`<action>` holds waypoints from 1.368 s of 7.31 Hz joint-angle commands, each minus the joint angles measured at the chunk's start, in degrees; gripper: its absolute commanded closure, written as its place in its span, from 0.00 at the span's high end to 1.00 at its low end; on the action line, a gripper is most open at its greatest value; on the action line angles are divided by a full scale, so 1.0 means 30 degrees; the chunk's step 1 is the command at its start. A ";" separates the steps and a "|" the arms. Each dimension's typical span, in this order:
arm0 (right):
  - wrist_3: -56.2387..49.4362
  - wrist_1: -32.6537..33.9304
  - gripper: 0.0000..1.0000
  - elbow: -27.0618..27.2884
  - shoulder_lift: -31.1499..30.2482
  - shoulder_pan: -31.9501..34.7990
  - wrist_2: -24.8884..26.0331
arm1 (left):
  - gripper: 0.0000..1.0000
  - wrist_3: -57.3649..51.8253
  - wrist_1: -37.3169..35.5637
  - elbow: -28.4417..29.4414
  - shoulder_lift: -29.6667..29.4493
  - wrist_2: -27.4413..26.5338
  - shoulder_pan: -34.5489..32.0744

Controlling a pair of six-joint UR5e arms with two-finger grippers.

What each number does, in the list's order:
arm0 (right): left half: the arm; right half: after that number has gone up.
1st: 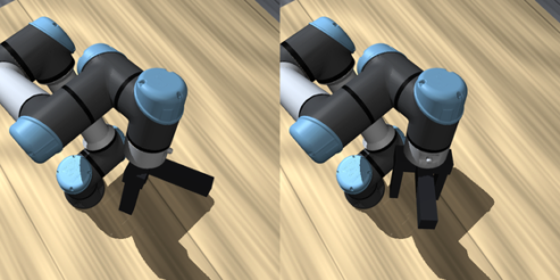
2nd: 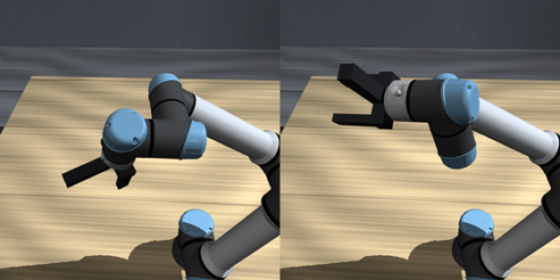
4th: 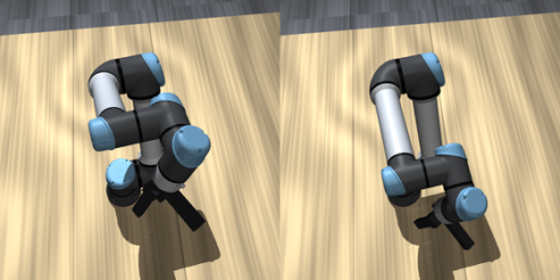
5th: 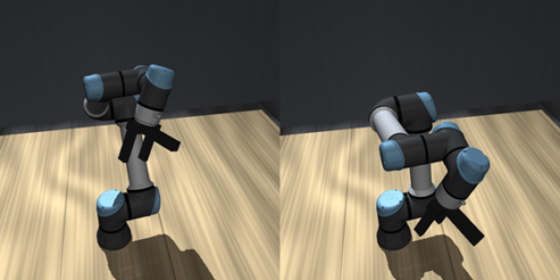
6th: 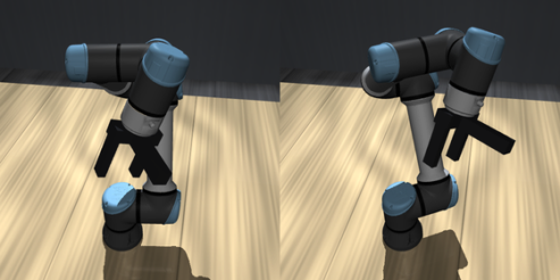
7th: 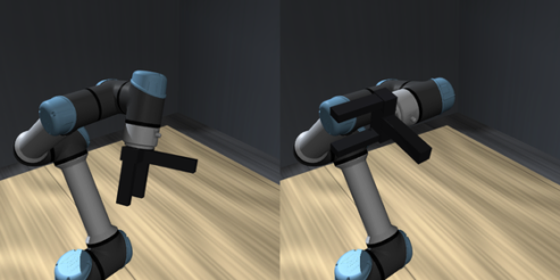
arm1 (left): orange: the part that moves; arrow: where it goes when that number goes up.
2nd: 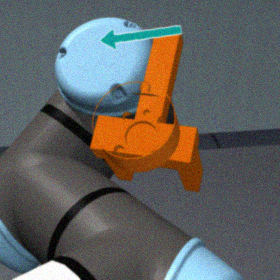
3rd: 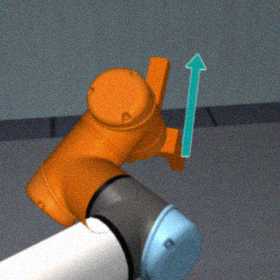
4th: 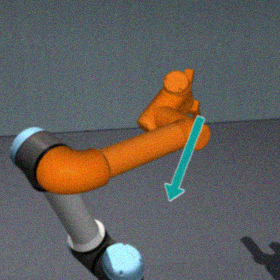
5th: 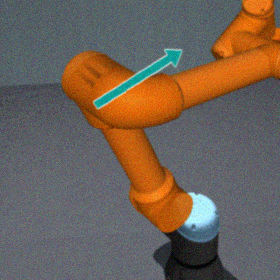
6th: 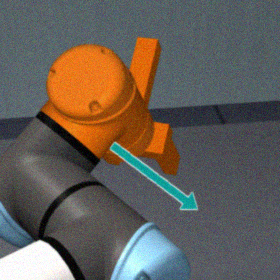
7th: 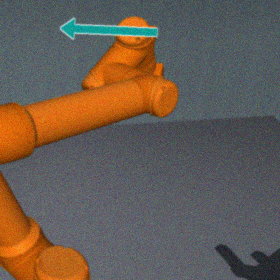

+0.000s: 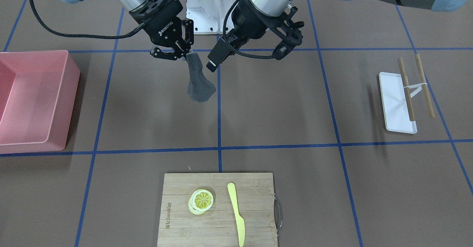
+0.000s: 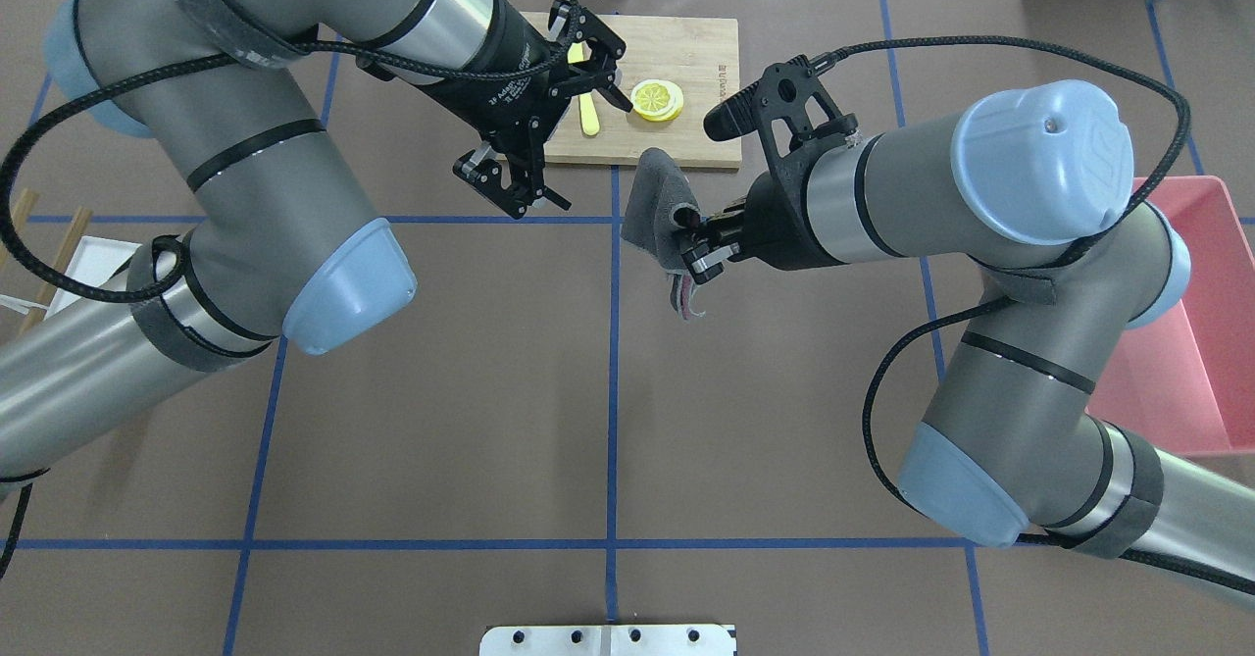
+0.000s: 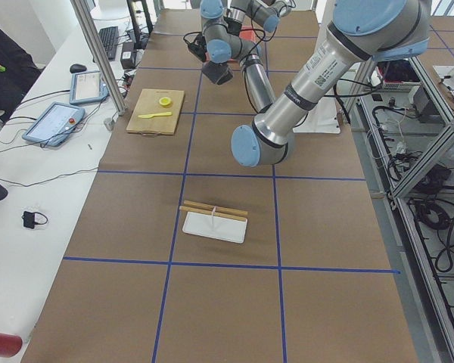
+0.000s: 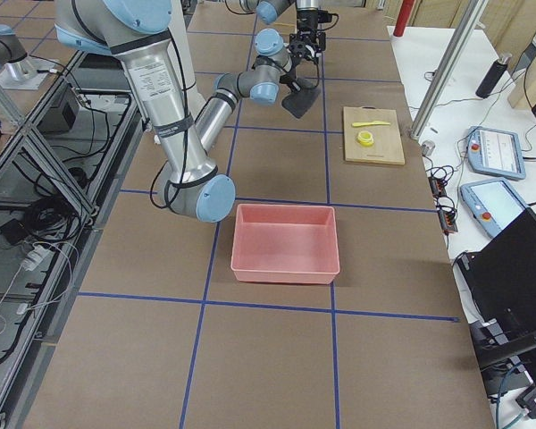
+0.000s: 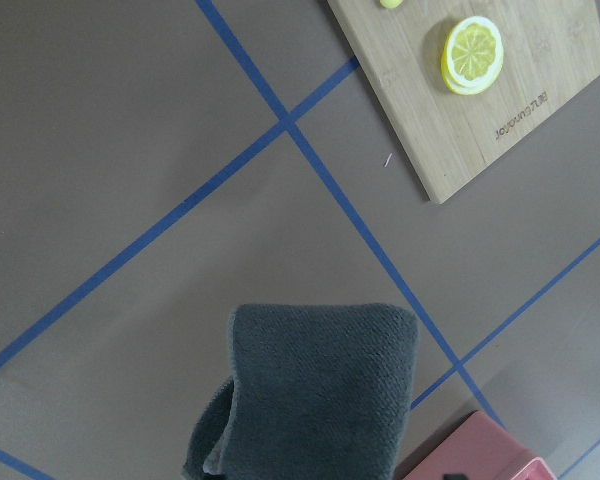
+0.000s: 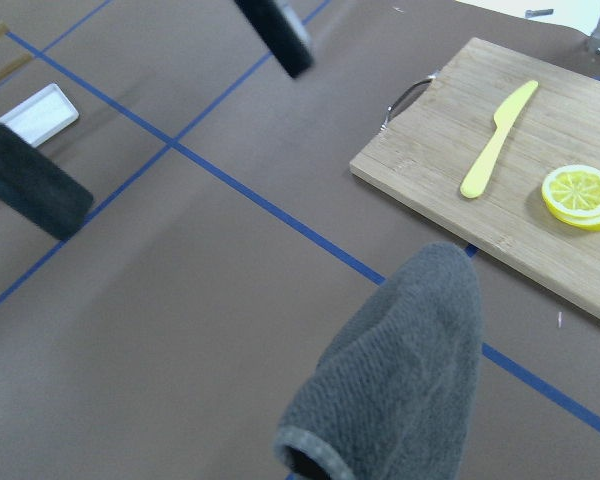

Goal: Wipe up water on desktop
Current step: 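Open and withdraw the left gripper while the right gripper carries the towel toward the bin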

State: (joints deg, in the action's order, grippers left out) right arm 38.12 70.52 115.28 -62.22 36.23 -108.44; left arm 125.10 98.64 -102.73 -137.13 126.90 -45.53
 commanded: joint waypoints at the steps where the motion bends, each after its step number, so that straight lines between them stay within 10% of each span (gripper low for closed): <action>1: 0.0095 0.3487 0.00 0.0068 0.0026 0.1014 -0.0994 | 0.98 -0.2625 -0.0535 -0.0646 0.1083 0.0062 -0.1717; 6: -0.5692 1.1694 0.00 -0.0426 -0.1115 0.3739 -0.0914 | 0.98 -0.9412 -0.0682 -0.3259 0.5484 0.0208 -0.4186; 10: -0.5706 1.1796 0.00 -0.3589 -0.0504 0.3162 -0.0914 | 0.98 -1.0498 -0.0682 -0.3347 0.6304 0.0238 -0.4657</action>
State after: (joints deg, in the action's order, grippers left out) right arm 21.04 105.90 107.08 -64.51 46.95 -111.35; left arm 94.05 96.59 -112.82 -118.72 127.61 -59.19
